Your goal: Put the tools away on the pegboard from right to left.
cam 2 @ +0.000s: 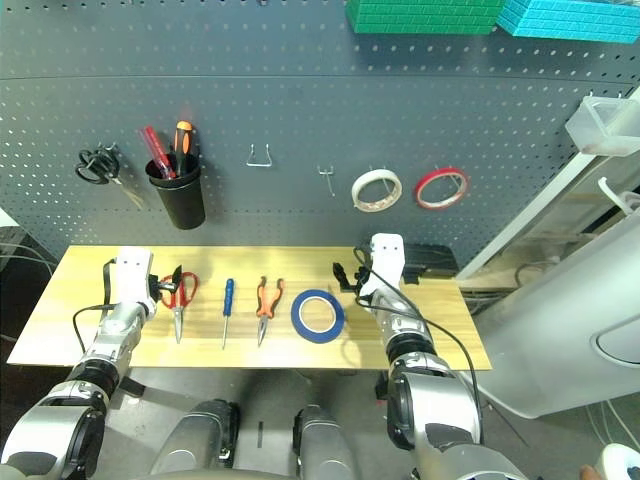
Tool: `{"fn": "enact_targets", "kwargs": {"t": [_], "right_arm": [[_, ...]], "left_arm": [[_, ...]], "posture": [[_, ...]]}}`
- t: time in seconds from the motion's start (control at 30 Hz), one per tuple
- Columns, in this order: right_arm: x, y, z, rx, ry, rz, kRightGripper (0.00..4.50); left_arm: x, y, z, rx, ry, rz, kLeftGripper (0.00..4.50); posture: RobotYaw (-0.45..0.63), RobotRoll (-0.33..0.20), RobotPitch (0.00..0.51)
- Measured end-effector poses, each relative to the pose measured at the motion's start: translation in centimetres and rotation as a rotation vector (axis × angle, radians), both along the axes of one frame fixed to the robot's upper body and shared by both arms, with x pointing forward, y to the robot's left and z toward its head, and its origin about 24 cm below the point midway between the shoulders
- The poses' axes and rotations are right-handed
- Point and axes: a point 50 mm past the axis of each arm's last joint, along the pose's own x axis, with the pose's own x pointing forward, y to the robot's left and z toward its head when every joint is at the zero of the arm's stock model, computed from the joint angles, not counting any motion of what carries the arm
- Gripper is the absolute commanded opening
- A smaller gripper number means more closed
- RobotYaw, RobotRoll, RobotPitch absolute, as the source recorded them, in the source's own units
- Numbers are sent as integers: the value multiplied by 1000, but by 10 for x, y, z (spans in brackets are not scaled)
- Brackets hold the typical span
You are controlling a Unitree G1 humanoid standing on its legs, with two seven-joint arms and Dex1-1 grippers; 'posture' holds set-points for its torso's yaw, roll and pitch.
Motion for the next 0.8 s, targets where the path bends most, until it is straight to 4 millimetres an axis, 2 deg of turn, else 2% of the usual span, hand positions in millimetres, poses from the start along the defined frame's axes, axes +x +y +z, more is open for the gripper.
{"fn": "enact_targets", "kwargs": {"t": [0.43,0.8], "right_arm": [[4,1,9,-2,-59,33,4500],[-4,14,-5,4,109,152,4500]], "left_arm": [[-2,-2,3,-11,-21,-46,4474],[-2,-22,11,26,-15,-245,4474]], "posture": [[96,0,126],[101,0,167]]}}
